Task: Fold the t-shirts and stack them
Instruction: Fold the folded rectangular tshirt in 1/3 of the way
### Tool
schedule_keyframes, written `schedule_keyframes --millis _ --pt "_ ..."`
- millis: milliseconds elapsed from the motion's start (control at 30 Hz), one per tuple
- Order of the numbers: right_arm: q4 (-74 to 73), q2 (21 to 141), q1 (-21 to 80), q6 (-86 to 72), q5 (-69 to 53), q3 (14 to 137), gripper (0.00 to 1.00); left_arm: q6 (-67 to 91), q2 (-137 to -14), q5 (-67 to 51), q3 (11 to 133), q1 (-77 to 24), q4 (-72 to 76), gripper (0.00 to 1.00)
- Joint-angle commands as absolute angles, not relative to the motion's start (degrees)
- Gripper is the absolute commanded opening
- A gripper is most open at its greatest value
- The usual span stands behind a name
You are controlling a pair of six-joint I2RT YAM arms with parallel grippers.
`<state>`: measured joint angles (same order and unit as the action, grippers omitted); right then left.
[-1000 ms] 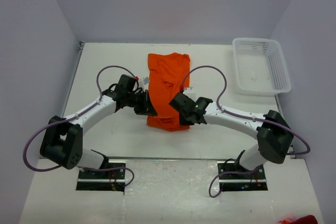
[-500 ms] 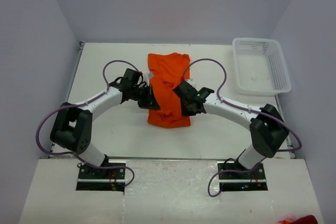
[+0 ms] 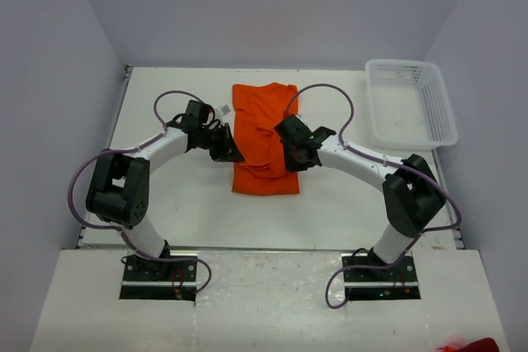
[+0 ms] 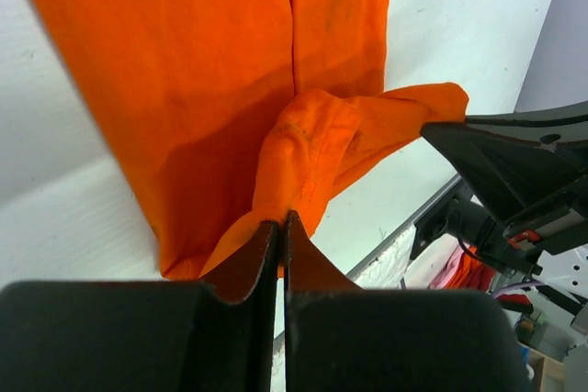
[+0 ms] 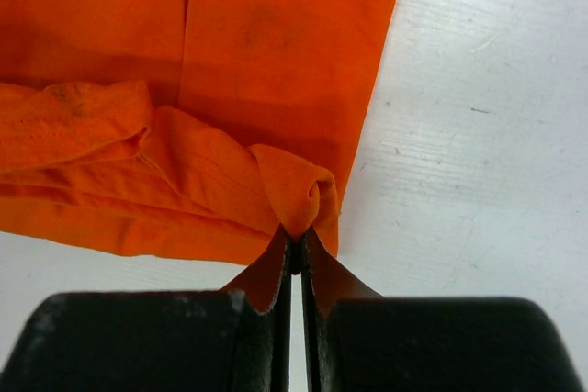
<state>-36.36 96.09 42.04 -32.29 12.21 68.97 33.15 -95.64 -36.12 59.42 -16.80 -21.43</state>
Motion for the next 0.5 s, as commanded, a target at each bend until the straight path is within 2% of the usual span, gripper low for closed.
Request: schedule_keyframes --millis 0,467 --pt "-34.5 97.8 40.9 -30.1 10.5 71.5 0.0 31.3 -97.1 -38.1 63.4 -16.4 -19.0 0.0" --pt "-33.2 100.8 37.4 -27.6 8.1 73.7 0.0 31.6 -103.4 -38.4 67.5 -16.0 -18.1 0.0"
